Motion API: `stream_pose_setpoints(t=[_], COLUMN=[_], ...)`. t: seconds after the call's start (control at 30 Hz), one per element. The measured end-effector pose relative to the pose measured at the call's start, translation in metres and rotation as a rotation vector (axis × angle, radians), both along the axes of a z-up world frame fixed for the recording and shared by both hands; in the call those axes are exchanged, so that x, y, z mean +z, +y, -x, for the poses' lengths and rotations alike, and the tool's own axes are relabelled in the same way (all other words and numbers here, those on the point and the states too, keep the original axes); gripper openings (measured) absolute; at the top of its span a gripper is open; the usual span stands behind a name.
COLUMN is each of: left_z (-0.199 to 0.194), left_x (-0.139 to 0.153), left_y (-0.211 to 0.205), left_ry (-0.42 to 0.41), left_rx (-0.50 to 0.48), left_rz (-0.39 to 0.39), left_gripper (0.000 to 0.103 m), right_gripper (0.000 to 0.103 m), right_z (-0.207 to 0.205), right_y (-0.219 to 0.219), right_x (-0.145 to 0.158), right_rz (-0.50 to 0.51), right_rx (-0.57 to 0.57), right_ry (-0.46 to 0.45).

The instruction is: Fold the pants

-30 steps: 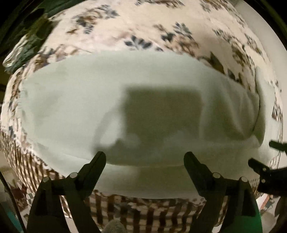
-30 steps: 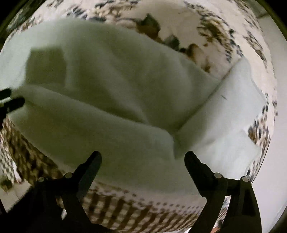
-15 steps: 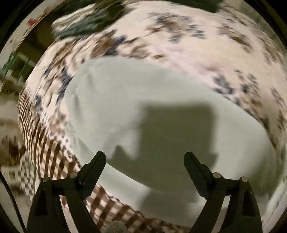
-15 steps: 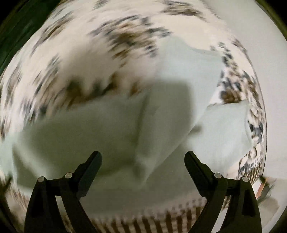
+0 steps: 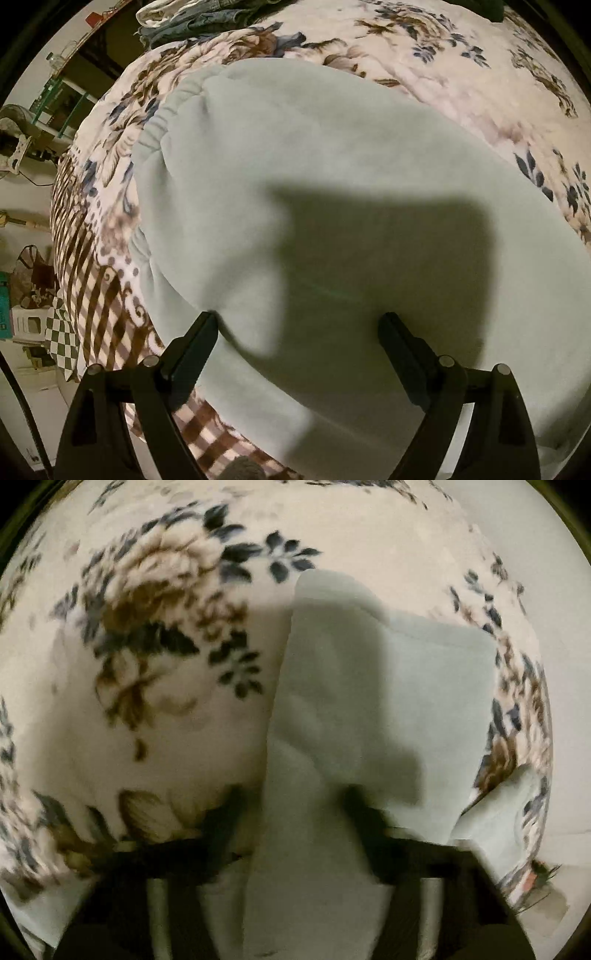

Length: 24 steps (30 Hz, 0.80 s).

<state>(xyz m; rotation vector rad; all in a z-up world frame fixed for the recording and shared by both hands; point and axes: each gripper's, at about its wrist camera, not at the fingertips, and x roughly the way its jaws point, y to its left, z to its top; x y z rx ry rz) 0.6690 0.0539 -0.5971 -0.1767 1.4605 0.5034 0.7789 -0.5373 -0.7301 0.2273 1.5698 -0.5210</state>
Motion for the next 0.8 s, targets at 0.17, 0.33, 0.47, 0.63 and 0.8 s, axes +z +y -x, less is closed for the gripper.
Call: stream_pose_setpoints(t=[0.17,0.33,0.47,0.63,0.8], left_z=[0.005,0.012,0.015,0.026,0.052], left_x=[0.002,0.0,-0.002,0.013,0.044], left_y=[0.001,-0.004,-0.009,-0.006,0.024], left_ry=[-0.002,-0.011,-0.017,-0.058,-0.129], left_rx=[0.004,0.016,0.023,0.05,0.169], left_rz=[0.016,0.036,0.034,0.074,0.199], left_gripper=[0.089,0.089,0.089,0.089,0.089], right_gripper=[0.009,0.009,0.009,0.039,0.055], right_z=[0.054,0.179,0.245,0.288,0.282], right_y=[-0.028,-0.083,-0.104,-0.1,-0.04], right_x=[0.053,0.09,0.043,0.005,0.019], right_rz=[-0.02,-0.007,-0.118,-0.31,-0.445], right_rx=[-0.121,-0.394,-0.589,-0.781,-0.665], right_ry=[-0.189,-0.28,-0.208,-0.192,-0.304])
